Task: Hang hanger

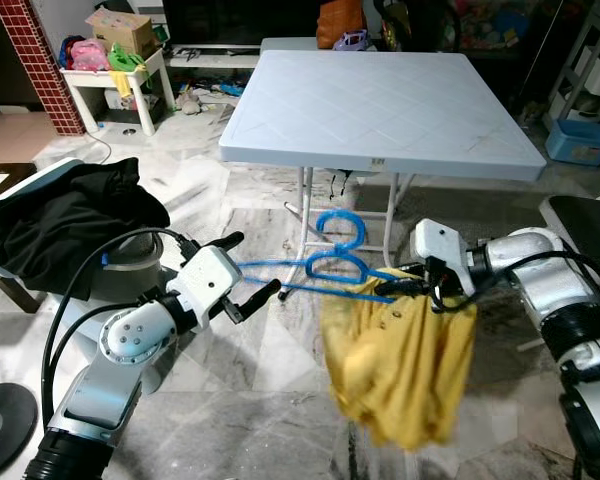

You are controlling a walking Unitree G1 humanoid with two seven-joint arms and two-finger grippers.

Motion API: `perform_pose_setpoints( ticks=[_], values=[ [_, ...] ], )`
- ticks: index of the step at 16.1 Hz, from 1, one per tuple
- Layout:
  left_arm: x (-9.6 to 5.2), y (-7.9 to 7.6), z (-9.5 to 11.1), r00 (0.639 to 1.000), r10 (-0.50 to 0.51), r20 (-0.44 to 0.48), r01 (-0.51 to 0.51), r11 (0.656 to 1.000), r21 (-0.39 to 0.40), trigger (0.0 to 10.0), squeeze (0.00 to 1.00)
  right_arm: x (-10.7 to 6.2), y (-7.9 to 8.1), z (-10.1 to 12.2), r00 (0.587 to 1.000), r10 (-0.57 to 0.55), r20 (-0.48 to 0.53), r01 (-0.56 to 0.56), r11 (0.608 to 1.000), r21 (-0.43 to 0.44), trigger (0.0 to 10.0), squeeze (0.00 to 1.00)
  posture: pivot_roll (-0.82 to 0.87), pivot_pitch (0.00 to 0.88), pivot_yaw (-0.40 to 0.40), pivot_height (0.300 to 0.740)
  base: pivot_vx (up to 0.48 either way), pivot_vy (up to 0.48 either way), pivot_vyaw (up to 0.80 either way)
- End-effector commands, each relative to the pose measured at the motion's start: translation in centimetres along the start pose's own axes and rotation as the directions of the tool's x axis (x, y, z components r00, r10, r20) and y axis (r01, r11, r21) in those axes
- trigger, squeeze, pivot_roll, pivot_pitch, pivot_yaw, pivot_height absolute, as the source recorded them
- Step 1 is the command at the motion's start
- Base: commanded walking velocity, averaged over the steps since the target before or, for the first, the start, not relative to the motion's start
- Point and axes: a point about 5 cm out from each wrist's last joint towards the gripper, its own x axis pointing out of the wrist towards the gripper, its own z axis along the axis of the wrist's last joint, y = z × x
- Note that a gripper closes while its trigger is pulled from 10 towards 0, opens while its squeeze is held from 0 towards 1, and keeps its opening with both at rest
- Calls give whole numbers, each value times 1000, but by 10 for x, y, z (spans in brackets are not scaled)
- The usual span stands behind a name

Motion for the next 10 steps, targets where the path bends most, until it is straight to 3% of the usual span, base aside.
perform_pose_setpoints(
  ticks=[1,2,4,7,8,9,10],
  values=[
    [-3,-2,-5,999,-36,-14,36,999,-10,10000,200,-7,-2,15,998,23,65,-19,998,-62,10000,0,19,0,13,740,0,0,0],
    [-1,-7,-9,997,-71,-7,70,994,-83,10000,0,-12,2,17,995,64,70,-56,991,-118,10000,0,18,0,11,740,0,0,0],
    [0,-8,-13,994,-106,-21,104,992,-72,10000,0,-15,3,17,995,73,63,-66,991,-119,10000,0,12,0,10,740,0,0,0],
    [7,-2,-16,990,-143,-5,141,981,-135,10000,0,-24,6,16,995,86,56,-79,989,-125,10000,0,2,0,13,740,0,0,0],
    [9,-2,-15,988,-155,10,155,976,-151,2667,0,-24,6,17,994,86,62,-78,989,-126,10000,0,2,0,13,740,0,0,0],
    [12,-2,-12,983,-180,31,183,967,-177,0,0,-23,7,18,993,91,69,-82,989,-127,10000,0,-1,0,13,740,0,0,0],
    [15,-3,-9,975,-217,42,221,958,-184,0,0,-21,8,19,993,94,70,-85,988,-129,10000,0,-1,0,13,740,0,0,0]
  ],
)
